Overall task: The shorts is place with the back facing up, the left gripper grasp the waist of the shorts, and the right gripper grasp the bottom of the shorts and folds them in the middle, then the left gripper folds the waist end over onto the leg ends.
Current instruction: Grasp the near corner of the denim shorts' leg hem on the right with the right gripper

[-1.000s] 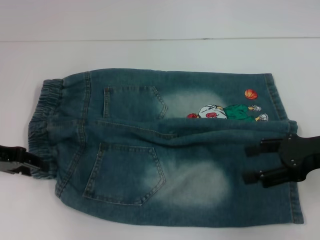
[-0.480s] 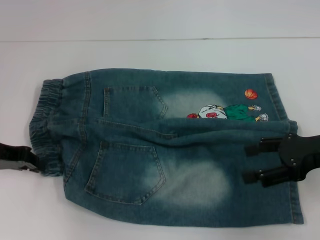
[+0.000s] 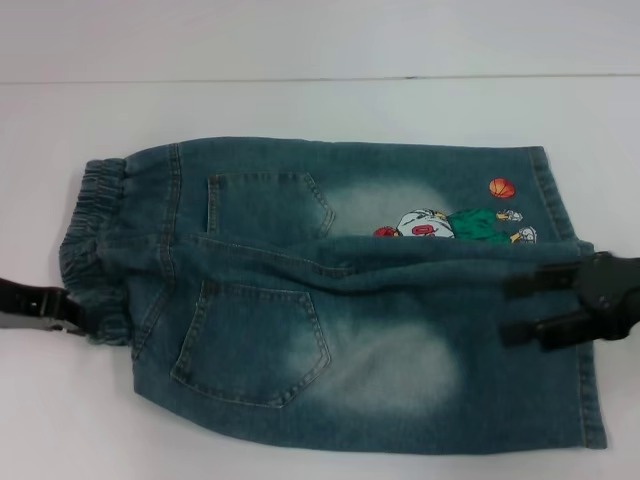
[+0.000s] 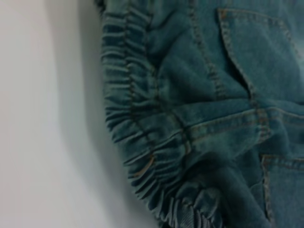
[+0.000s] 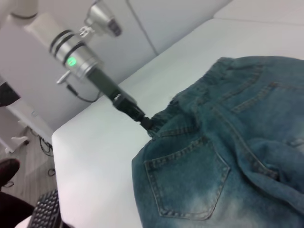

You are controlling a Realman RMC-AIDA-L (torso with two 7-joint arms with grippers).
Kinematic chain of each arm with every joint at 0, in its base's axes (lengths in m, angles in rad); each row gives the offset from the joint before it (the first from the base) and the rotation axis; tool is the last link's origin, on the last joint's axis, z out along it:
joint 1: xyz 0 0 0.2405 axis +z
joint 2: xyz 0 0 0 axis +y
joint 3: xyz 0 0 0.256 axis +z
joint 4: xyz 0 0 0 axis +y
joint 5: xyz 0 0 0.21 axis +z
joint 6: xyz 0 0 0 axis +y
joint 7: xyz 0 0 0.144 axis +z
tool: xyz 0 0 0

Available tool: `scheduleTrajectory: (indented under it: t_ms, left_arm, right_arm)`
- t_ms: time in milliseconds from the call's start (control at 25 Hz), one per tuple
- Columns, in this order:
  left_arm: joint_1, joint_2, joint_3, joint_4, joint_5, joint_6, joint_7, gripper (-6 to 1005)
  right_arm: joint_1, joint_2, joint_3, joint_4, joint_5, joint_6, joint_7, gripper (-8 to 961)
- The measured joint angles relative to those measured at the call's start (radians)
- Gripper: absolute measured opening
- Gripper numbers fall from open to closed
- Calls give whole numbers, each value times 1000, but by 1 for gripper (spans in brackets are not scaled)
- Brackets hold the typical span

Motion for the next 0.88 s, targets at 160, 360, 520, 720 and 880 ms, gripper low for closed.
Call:
scheduleTrajectory:
  t_ms: [160, 360, 520, 720, 880]
  left_arm:
    - [-6, 14, -4, 20, -24, 22, -5, 50]
    - [-20, 17, -1, 51, -28, 41, -5, 50]
    - [-26, 15, 2, 65, -28, 40, -3, 49]
    - [-42, 20, 2, 66, -28, 35, -11, 49]
    - [-54, 21, 2, 65, -28, 32, -14, 49]
  right_arm:
    - [25, -50, 15, -3, 0, -78, 61, 941]
    - [34, -83, 14, -55, -48, -119, 111, 941]
    - [47, -87, 9, -72, -164, -120, 114, 941]
    - [68, -82, -37, -70, -293, -121, 105, 941]
    - [86, -81, -60, -67, -356, -121, 103, 942]
